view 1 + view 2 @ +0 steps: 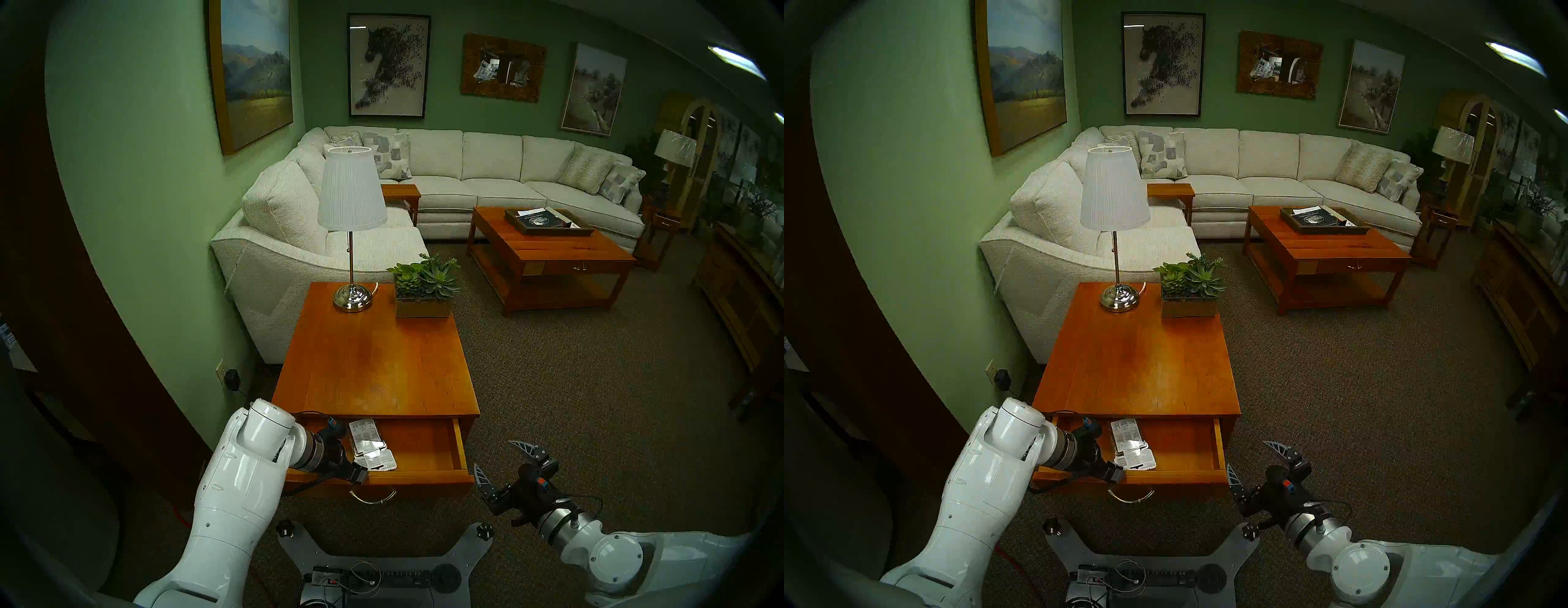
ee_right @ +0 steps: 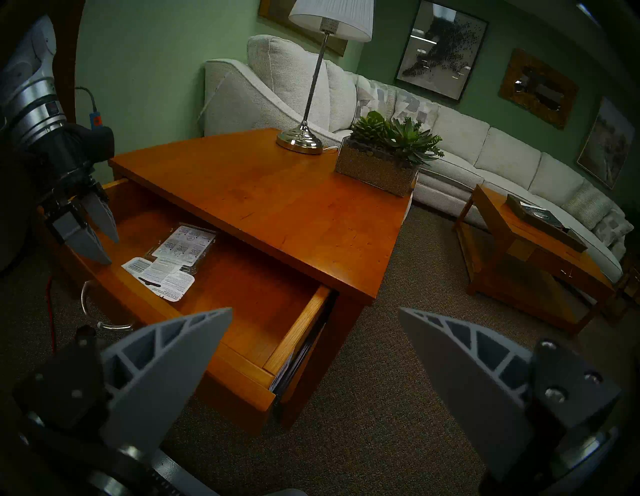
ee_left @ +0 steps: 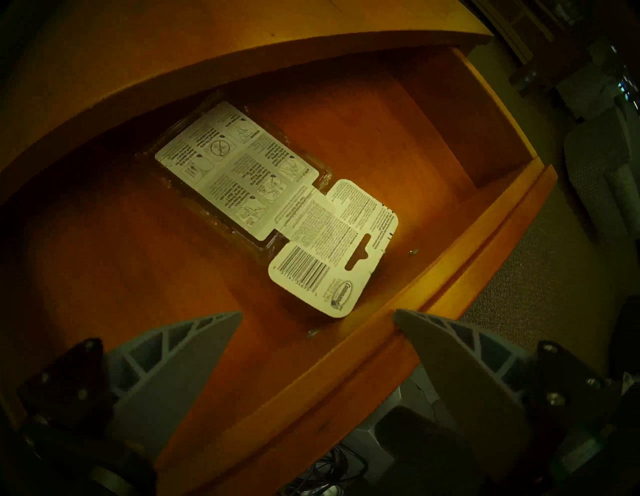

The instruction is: Open the drawer, take out the contents and close the drawer

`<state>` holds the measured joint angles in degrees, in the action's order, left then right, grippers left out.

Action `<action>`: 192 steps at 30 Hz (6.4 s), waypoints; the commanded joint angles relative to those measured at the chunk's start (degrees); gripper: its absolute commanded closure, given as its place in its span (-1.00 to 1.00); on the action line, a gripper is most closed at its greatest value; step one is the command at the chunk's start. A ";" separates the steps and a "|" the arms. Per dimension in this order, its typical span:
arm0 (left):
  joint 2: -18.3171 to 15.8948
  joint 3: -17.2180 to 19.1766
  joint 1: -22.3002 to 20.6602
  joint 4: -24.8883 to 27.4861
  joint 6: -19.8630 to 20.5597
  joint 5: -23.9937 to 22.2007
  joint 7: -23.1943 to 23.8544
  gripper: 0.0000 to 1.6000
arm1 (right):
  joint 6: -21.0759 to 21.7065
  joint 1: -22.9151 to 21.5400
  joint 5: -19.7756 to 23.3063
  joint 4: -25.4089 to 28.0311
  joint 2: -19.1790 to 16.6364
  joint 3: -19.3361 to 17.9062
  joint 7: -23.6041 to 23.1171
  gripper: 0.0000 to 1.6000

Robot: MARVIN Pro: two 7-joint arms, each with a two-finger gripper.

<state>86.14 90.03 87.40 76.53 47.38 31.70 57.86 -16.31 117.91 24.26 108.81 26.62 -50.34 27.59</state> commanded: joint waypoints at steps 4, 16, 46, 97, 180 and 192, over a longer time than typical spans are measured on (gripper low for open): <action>1.70 -0.62 -3.73 -1.19 2.96 -1.68 1.05 -1.00 | -0.25 -0.64 -0.11 1.12 -0.07 -0.54 0.02 -1.00; -4.09 -8.35 -0.53 2.45 5.24 -6.40 1.38 -1.00 | -0.26 -0.65 -0.12 1.09 -0.05 -0.54 0.01 -1.00; -12.74 -15.45 -3.14 4.51 7.62 -27.09 -4.54 -1.00 | -0.25 -0.65 -0.10 1.14 -0.08 -0.54 0.03 -1.00; -0.64 -11.05 -6.95 -6.83 7.62 -24.45 -27.73 -1.00 | -0.24 -0.64 -0.10 1.14 -0.09 -0.54 0.03 -1.00; -19.48 -28.56 -19.44 1.66 7.62 -51.07 -1.97 1.00 | -0.29 -0.69 -0.14 0.97 0.02 -0.49 0.00 -1.00; -14.67 -24.20 -25.13 -5.83 7.62 -53.62 -7.04 1.00 | -0.29 -0.70 -0.14 0.96 0.02 -0.48 0.00 -1.00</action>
<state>67.70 63.03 68.55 73.84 55.14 -20.02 49.44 -16.31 117.90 24.26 108.75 26.63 -50.29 27.60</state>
